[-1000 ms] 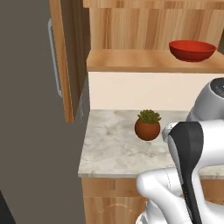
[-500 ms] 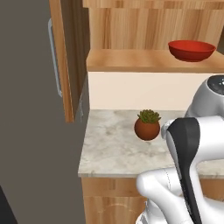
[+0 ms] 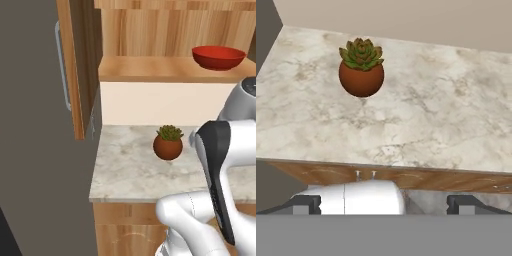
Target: Move the bowls from the cabinet to the plates on the dining table.
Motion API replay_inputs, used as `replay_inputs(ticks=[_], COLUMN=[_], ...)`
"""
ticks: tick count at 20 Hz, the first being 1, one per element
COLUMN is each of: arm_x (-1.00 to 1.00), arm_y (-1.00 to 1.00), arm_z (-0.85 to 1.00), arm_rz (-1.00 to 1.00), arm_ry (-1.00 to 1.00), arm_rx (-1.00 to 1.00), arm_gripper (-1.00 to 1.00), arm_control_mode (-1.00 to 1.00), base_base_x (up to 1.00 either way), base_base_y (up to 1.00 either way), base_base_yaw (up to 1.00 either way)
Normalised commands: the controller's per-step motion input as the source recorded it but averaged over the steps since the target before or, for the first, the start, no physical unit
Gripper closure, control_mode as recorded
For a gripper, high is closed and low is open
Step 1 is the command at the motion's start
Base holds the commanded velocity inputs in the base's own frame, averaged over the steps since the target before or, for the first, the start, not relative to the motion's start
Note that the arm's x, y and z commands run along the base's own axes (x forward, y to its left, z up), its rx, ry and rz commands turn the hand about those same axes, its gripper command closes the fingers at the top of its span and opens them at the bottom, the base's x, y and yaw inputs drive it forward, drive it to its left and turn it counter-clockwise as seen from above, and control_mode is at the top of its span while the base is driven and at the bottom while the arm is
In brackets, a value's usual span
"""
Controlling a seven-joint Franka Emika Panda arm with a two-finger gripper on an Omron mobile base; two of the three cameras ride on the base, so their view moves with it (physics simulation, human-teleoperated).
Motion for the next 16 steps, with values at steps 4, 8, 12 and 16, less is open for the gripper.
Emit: replay_inputs(ticks=[4, 8, 12, 16], arm_x=[0.07, 0.19, 0.39, 0.44], arm_y=[-0.02, -0.36, -0.58, -0.37], arm_z=[0.37, 0.5, 0.56, 0.57], arm_rz=[0.07, 0.08, 0.1, 0.16], arm_ry=[-0.1, -0.02, 0.0, 0.0], arm_rx=[-0.09, -0.16, -0.15, -0.11], arm_gripper=[-1.0, -1.0, -1.0, -1.0], arm_control_mode=[-1.0, -1.0, -1.0, -1.0], base_base_x=[0.0, 0.0, 0.0, 0.0], base_base_y=[0.0, 0.0, 0.0, 0.0], base_base_yaw=[0.0, 0.0, 0.0, 0.0])
